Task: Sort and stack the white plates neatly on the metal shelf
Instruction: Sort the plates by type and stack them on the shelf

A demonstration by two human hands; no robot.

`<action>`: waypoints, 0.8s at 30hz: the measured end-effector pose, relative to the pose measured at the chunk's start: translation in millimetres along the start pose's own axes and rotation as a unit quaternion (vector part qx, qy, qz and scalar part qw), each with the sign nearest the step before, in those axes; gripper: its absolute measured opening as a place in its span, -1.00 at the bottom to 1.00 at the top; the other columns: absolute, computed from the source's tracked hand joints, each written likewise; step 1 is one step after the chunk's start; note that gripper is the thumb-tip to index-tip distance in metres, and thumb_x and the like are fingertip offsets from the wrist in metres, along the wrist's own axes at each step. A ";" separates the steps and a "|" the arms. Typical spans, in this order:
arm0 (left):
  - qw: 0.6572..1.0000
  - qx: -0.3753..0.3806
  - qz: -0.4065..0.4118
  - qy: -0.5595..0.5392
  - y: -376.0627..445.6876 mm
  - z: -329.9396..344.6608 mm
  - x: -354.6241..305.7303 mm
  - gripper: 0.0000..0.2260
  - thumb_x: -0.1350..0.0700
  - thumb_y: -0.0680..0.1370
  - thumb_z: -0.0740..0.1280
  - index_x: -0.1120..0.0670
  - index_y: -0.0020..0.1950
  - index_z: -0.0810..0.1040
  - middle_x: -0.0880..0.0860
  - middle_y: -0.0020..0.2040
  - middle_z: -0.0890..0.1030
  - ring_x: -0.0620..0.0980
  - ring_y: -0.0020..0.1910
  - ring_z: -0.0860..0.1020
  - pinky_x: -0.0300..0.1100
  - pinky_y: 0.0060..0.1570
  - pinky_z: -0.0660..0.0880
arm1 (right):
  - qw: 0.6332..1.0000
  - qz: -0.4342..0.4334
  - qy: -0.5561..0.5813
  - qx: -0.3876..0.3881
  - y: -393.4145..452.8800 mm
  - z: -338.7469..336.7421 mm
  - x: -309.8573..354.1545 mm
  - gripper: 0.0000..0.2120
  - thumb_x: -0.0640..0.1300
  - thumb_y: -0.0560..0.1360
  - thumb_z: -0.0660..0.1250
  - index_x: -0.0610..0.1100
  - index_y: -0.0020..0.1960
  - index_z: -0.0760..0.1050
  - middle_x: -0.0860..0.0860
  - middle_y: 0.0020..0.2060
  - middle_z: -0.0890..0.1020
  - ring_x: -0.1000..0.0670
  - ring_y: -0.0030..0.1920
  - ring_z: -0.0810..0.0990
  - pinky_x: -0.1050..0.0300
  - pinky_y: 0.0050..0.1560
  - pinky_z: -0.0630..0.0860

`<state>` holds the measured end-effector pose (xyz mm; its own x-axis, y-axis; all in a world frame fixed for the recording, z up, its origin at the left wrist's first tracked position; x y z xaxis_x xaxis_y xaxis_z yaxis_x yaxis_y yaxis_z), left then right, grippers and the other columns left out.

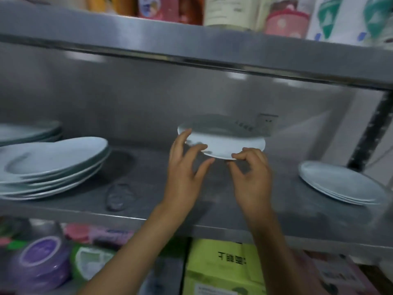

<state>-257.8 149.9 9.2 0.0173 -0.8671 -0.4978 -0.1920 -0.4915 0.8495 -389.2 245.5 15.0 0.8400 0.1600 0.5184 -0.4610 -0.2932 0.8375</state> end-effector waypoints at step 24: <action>0.934 -0.110 -0.044 0.336 84.9 -415.0 174.3 -0.87 0.14 0.44 0.48 0.19 -0.15 0.62 0.05 -0.19 0.52 -0.05 -0.17 0.42 -0.35 -0.20 0.23 | 0.956 -0.065 0.101 0.268 -12.6 341.6 261.3 -0.59 -0.18 0.48 0.33 -0.11 0.32 0.42 -0.04 0.28 0.45 -0.03 0.32 0.38 0.27 0.26 0.26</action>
<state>136.1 -76.5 67.1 0.6502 -0.6414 -0.4072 0.0445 -0.5029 0.8632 -66.2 -30.9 80.9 0.7829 0.3913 0.4837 -0.0976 -0.6906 0.7166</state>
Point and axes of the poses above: each hand's wrist, its own y-axis towards the middle knuckle, its own z-axis out of the palm, x = y × z, the point moved 4 cm from there along y, towards the middle knuckle
